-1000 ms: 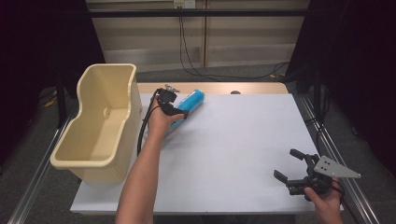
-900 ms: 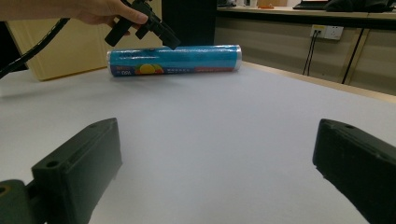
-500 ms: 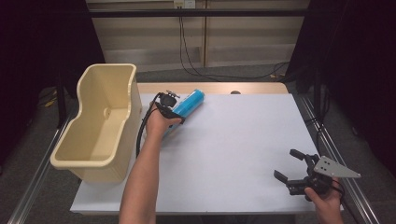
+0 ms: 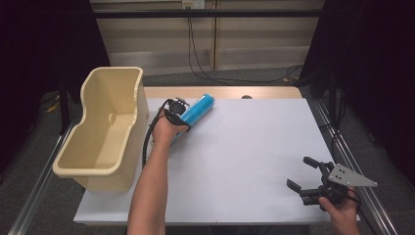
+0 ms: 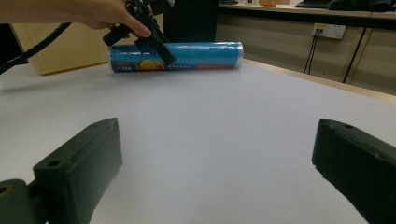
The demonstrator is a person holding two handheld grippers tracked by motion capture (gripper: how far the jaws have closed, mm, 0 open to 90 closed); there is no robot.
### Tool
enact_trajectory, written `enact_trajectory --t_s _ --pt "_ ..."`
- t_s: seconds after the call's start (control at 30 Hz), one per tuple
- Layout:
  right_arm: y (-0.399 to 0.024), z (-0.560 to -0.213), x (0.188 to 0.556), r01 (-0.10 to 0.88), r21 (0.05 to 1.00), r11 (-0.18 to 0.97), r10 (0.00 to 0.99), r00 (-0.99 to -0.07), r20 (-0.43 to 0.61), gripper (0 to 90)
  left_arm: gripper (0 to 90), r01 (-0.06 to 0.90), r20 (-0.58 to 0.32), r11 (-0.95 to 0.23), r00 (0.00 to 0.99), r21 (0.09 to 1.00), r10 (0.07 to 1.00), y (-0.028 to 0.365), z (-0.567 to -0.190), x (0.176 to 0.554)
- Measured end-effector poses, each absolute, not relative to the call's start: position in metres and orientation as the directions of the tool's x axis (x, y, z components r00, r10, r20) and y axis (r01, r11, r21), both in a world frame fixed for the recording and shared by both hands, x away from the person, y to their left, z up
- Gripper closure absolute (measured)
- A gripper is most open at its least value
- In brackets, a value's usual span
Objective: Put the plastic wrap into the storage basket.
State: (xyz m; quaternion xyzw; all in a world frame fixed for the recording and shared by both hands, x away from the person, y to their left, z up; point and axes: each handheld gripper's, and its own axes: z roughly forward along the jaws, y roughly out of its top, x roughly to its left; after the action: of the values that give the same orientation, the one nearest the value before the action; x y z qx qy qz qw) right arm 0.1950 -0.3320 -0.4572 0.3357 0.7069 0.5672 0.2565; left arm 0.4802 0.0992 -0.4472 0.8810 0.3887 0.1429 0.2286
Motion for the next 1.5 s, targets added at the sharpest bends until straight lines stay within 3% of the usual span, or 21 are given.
enact_trajectory --t_s 0.2,0.73,1.1,1.5 --pt "-0.332 -0.457 0.195 0.183 0.974 0.132 0.765 -0.644 0.017 1.1 31.8 0.604 0.085 -0.616 0.676 0.506 0.732 0.1 -0.446 0.477" --pt "-0.33 -0.457 0.194 0.184 0.973 0.141 0.762 -0.648 0.013 1.1 31.9 0.711 -0.01 -0.571 0.63 0.411 0.777 0.11 -0.437 0.441" --pt "-0.33 -0.458 0.196 0.193 0.97 0.147 0.758 -0.652 0.015 1.1 29.4 0.718 -0.056 -0.547 0.626 0.431 0.777 0.11 -0.446 0.458" --pt "-0.33 -0.457 0.196 0.194 0.97 0.146 0.757 -0.653 0.016 1.2 30.8 0.741 -0.053 -0.572 0.626 0.353 0.778 0.096 -0.453 0.471"
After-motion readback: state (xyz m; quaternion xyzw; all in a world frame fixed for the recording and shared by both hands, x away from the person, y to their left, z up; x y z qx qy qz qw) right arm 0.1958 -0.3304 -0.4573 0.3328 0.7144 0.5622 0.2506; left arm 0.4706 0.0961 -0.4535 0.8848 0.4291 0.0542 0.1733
